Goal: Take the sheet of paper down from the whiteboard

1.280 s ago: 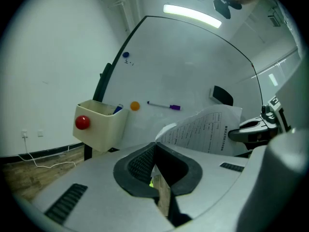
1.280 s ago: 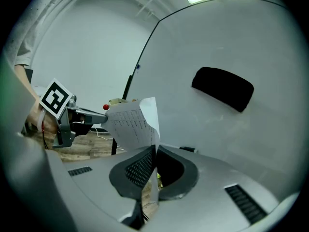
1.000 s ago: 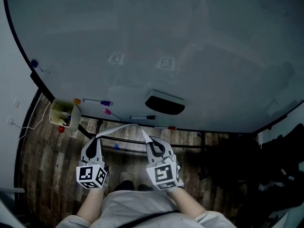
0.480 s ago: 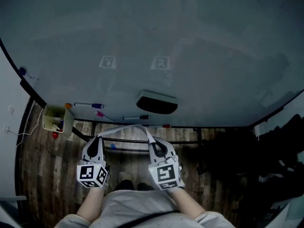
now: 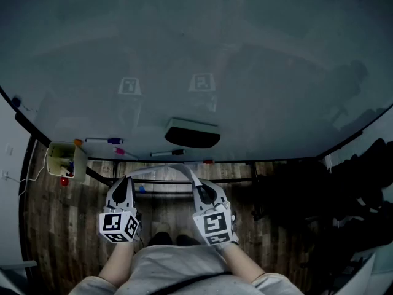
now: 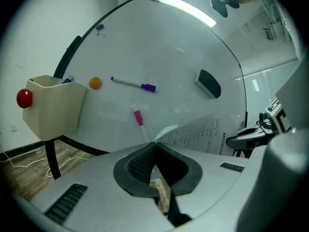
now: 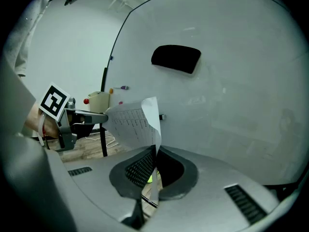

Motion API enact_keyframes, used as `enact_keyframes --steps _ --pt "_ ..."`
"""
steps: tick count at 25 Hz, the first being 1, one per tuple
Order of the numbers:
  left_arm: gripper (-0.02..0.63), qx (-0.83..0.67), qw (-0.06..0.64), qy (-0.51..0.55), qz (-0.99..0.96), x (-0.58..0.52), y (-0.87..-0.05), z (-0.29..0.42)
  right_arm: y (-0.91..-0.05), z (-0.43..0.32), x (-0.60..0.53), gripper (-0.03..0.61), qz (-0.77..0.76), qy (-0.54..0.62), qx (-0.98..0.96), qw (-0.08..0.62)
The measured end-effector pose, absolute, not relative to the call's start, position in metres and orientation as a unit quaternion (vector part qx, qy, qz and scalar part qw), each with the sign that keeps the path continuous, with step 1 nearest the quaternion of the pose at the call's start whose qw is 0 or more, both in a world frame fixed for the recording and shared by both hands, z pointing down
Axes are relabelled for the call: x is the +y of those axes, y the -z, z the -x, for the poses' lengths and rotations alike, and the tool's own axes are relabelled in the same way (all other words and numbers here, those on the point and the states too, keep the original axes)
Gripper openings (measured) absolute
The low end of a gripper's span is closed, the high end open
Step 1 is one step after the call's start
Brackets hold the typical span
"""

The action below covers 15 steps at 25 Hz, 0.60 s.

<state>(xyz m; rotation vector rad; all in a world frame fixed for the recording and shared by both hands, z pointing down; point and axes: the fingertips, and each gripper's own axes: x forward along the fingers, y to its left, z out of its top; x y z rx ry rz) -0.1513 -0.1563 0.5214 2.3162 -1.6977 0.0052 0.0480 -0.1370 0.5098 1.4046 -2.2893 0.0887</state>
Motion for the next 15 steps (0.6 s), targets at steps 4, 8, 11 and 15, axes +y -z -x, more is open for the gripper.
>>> enact_keyframes --steps 4,8,11,15 --pt "0.015 -0.578 0.141 -0.009 -0.804 -0.158 -0.528 0.143 -0.516 -0.055 -0.134 0.018 -0.513 -0.04 -0.826 0.231" --pt "0.015 -0.57 0.147 -0.015 -0.808 -0.161 -0.534 0.137 -0.523 -0.058 -0.131 0.018 -0.507 -0.044 -0.83 0.23" --pt "0.015 -0.565 0.152 -0.022 -0.811 -0.161 -0.541 0.133 -0.533 -0.061 -0.129 0.018 -0.505 -0.051 -0.829 0.235" --pt "0.015 -0.56 0.157 -0.031 -0.813 -0.161 -0.547 0.13 -0.539 -0.064 -0.127 0.018 -0.508 -0.06 -0.826 0.238"
